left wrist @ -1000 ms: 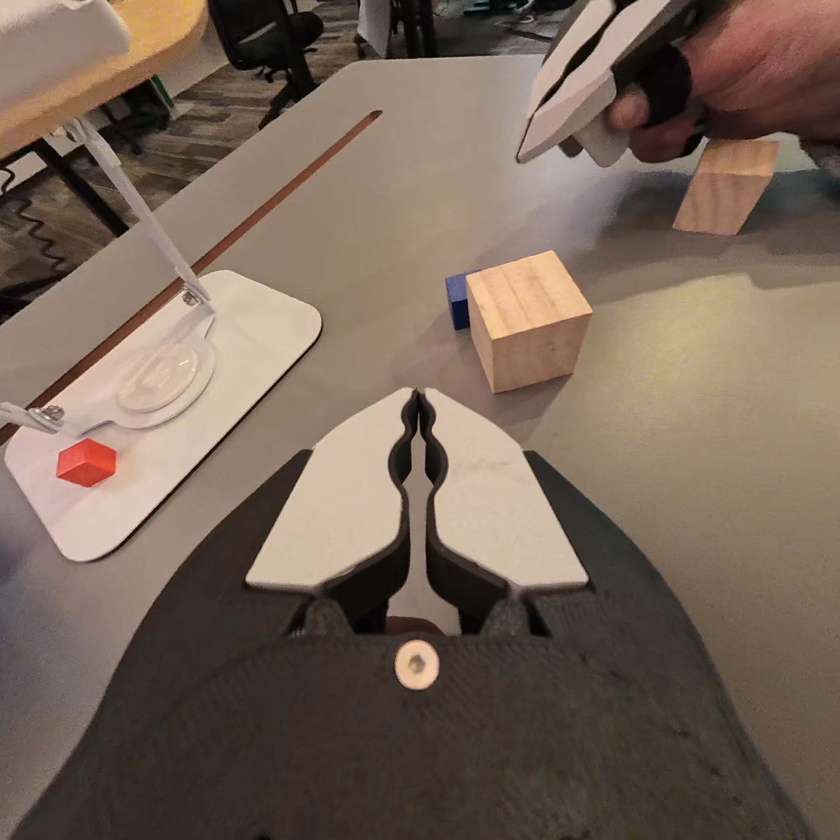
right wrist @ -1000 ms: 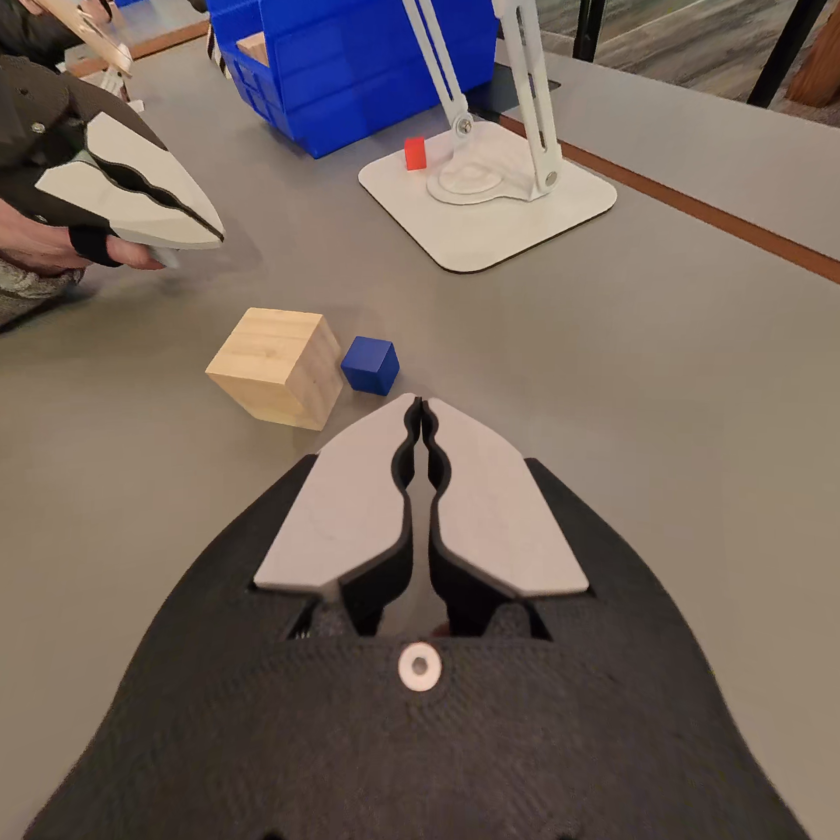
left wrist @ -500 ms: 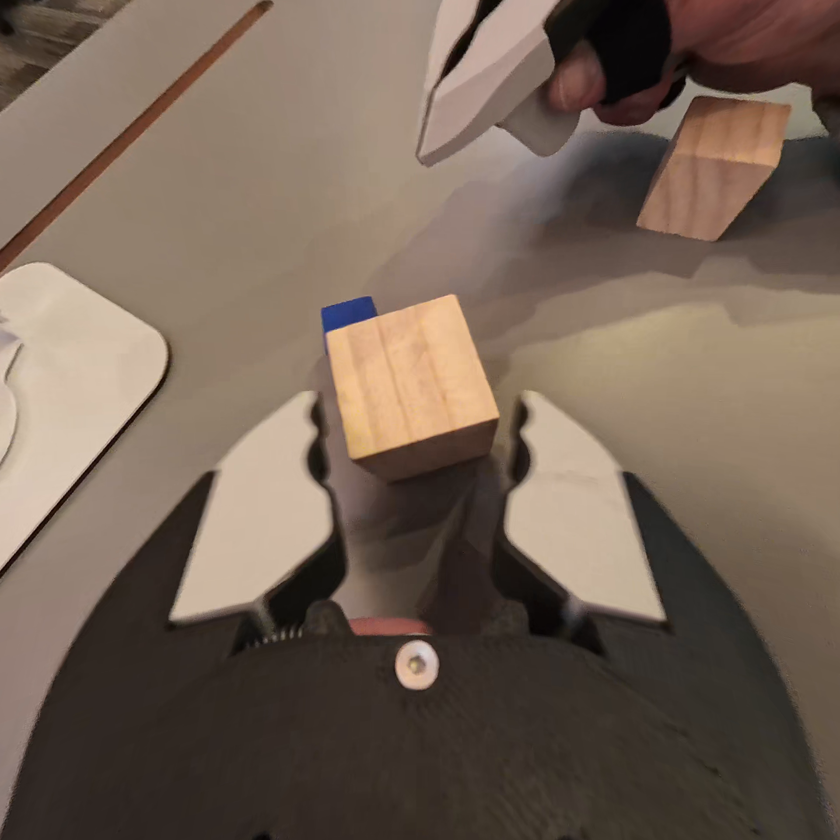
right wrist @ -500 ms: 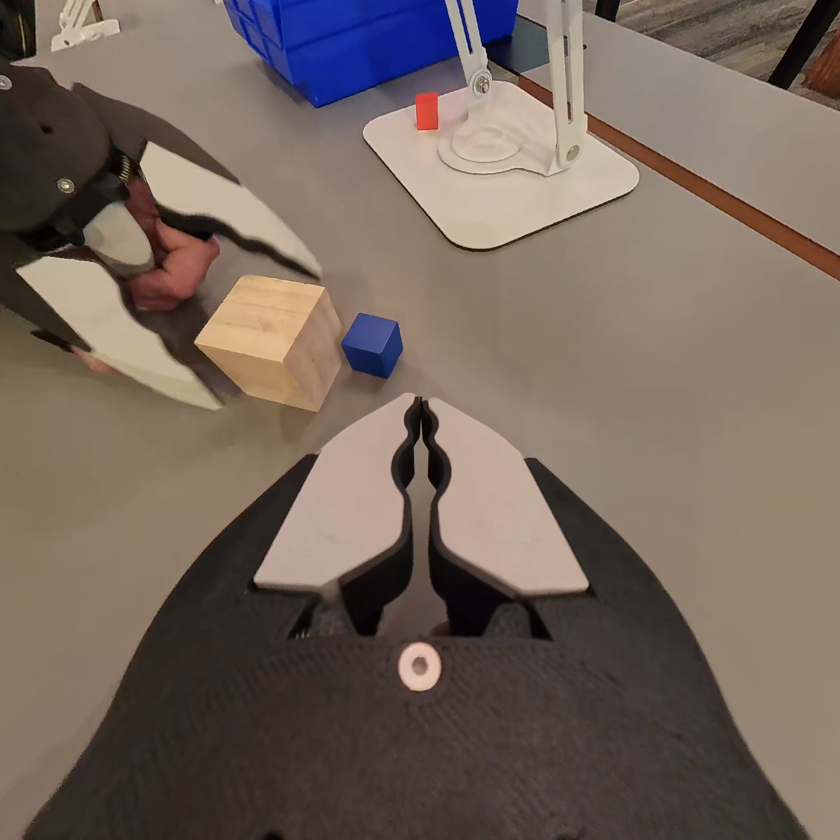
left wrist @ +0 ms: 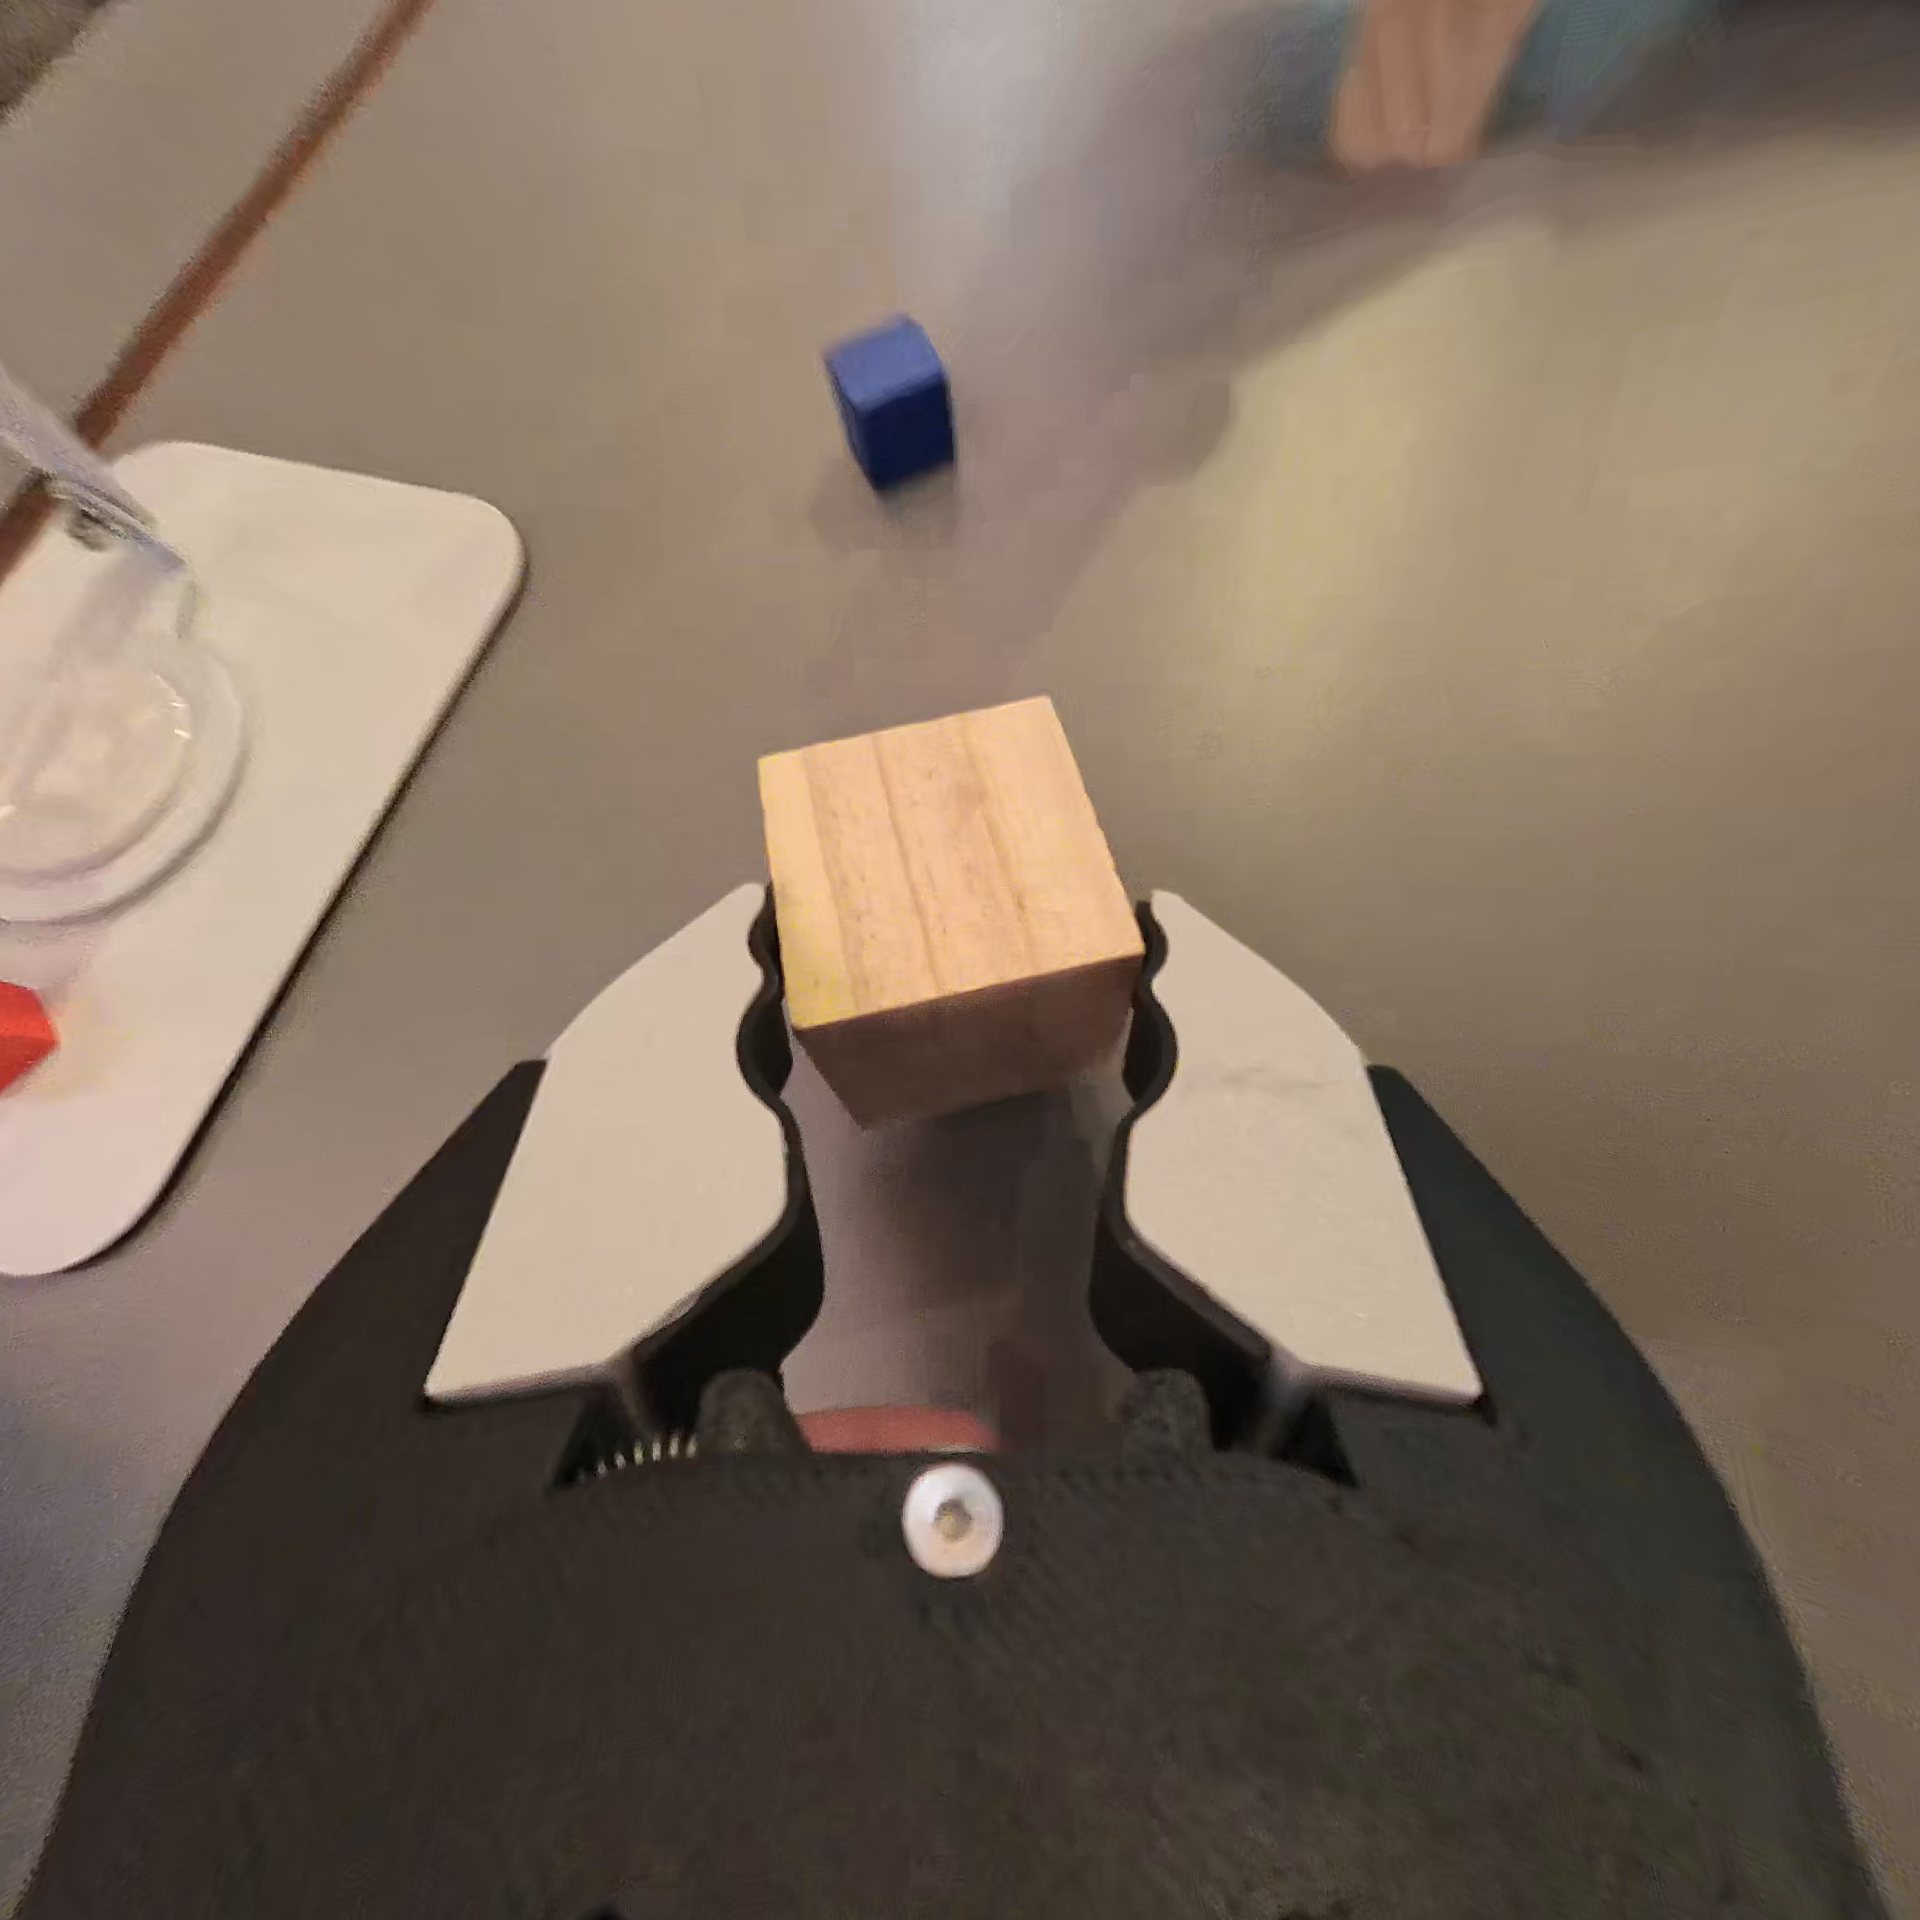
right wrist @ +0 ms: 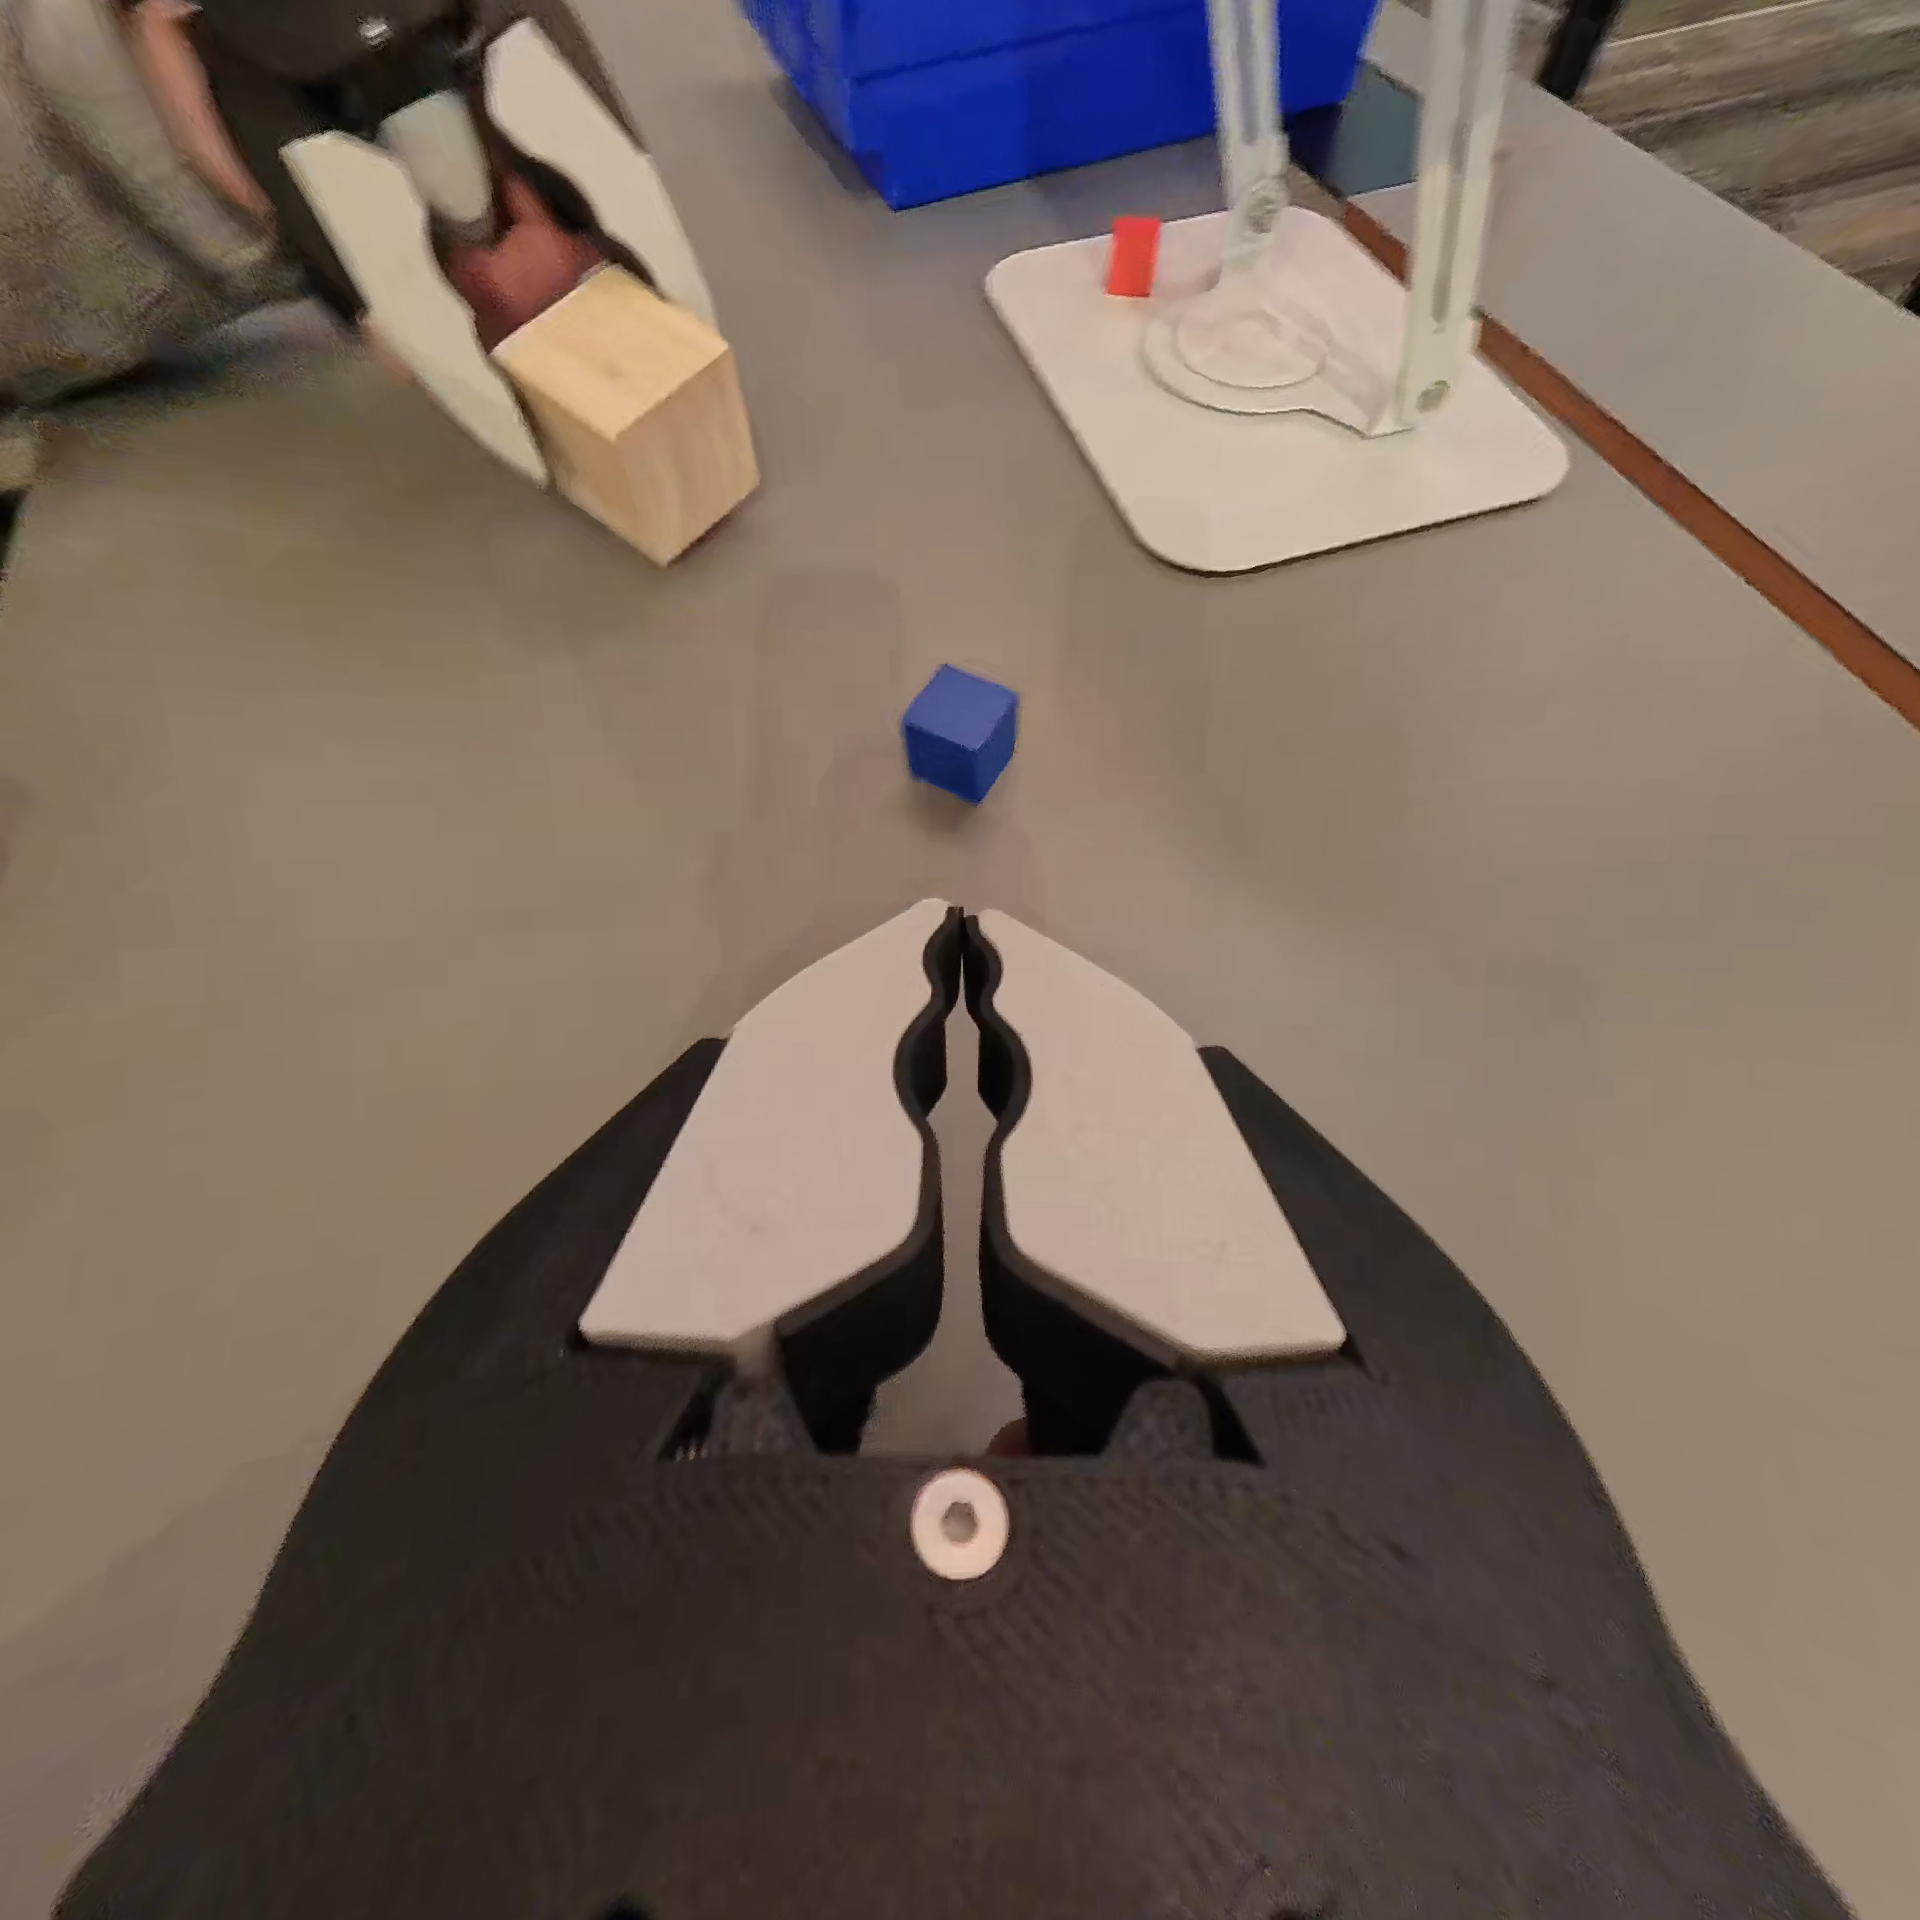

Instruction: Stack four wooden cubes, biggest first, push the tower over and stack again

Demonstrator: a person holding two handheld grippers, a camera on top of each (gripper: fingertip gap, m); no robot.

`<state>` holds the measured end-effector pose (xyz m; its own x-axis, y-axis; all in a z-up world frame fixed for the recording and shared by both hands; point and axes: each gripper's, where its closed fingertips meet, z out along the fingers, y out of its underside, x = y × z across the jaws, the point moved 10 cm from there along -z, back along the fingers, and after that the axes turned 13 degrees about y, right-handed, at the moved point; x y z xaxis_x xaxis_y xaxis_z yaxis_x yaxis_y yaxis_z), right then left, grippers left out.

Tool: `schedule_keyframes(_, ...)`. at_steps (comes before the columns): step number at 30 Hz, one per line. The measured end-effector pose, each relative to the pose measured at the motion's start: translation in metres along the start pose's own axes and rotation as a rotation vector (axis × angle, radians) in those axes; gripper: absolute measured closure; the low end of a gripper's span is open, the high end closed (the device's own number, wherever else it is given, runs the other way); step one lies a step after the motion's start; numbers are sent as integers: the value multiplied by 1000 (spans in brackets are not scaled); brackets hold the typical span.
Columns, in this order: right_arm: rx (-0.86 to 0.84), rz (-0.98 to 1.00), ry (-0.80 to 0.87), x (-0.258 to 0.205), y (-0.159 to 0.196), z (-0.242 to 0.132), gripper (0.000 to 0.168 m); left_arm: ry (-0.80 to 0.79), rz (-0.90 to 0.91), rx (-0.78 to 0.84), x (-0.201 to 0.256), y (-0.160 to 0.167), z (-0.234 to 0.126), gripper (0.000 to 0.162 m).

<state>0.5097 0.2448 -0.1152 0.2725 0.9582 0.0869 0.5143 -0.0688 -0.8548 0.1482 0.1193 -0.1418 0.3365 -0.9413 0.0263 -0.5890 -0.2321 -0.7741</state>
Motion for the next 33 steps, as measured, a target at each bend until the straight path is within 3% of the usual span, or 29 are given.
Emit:
schedule_keyframes(5, -28, -67, -80, -8, 12, -29, 155, 160, 40, -22, -7, 43, -38, 99)
schedule_keyframes(9, -124, -103, -104, -18, 30, -46, 102, 241, -2, 14, -12, 53, -44, 100)
schedule_keyframes(12, -212, -118, -142, -26, 50, -44, 78, 266, -16, -69, -8, 60, -40, 92)
schedule_keyframes(14, -272, -143, -171, -28, 58, -34, 80, 272, -12, -54, -7, 59, -42, 86)
schedule_keyframes(16, -296, -171, -222, -30, 60, -25, 119, 267, -23, -41, -7, 61, -46, 86)
schedule_keyframes(19, -203, -207, -227, -37, 43, -17, 121, 224, -27, -15, -6, 65, -57, 86)
schedule_keyframes(22, -78, -169, -223, -51, 5, 9, 121, 162, -31, 48, -9, 66, -73, 88)
schedule_keyframes(29, -47, -204, -325, -119, -105, 126, 121, 113, -40, 42, -15, 75, -76, 91)
schedule_keyframes(33, -99, -256, -376, -148, -139, 183, 120, 113, -52, 52, -17, 78, -77, 93)
